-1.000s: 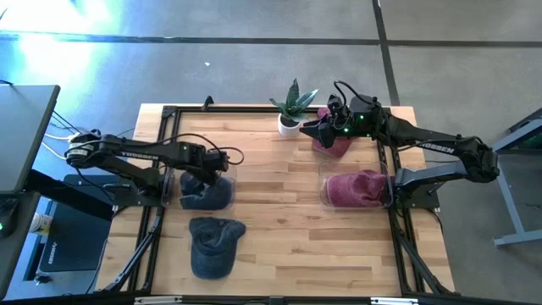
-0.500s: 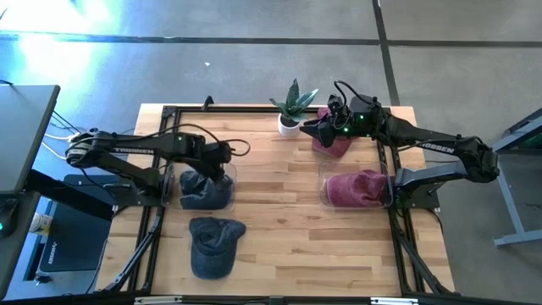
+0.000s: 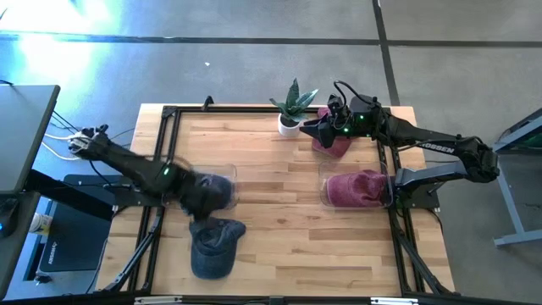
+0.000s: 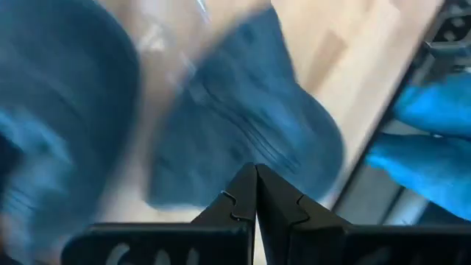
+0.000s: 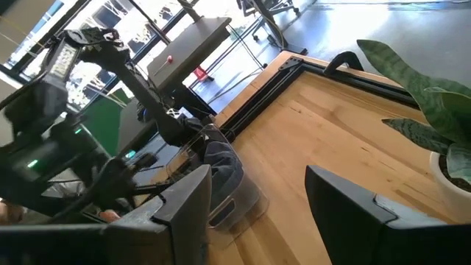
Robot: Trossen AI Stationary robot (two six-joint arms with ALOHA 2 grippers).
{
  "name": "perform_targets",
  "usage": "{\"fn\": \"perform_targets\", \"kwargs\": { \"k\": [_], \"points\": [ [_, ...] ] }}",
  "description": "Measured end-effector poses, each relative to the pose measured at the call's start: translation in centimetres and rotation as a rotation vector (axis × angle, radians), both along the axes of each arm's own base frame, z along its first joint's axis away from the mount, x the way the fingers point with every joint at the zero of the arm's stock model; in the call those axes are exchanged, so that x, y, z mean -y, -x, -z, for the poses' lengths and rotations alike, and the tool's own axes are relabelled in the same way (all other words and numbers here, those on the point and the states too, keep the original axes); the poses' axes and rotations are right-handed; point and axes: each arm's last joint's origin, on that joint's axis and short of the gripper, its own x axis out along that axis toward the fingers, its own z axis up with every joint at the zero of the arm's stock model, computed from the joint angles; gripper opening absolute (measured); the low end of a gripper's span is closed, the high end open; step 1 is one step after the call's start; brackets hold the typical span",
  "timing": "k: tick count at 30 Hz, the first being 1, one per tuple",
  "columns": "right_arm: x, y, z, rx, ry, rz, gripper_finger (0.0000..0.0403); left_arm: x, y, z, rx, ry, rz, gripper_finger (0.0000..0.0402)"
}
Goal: Pick & Place hat
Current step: Put the blue cap into the left transparent bin
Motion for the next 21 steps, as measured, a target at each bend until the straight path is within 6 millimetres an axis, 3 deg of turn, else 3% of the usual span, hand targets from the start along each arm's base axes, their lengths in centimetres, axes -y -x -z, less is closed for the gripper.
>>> {"fn": "perform_targets", "kwargs": {
  "k": [4,9,14,21],
  "points": [
    [0.0,0.0,0.0,-0.005,0.030,-0.021,0.0215,3.7,1.7,-0.2,-0.023,0.073,-0.136,0.0001],
    [-0.1,0.0,0.0,-0.008,0.066,-0.066,0.0215,7.9,3.9,-0.6,0.104,0.146,-0.231,0.0028],
    [-0.3,-0.1,0.1,-0.018,0.080,-0.082,0.0215,11.4,4.4,0.7,0.246,0.107,-0.115,0.0108],
    [-1.7,-0.5,0.3,-0.039,0.025,-0.095,0.0215,14.7,2.9,4.6,0.291,-0.062,0.206,0.0249]
  ]
}}
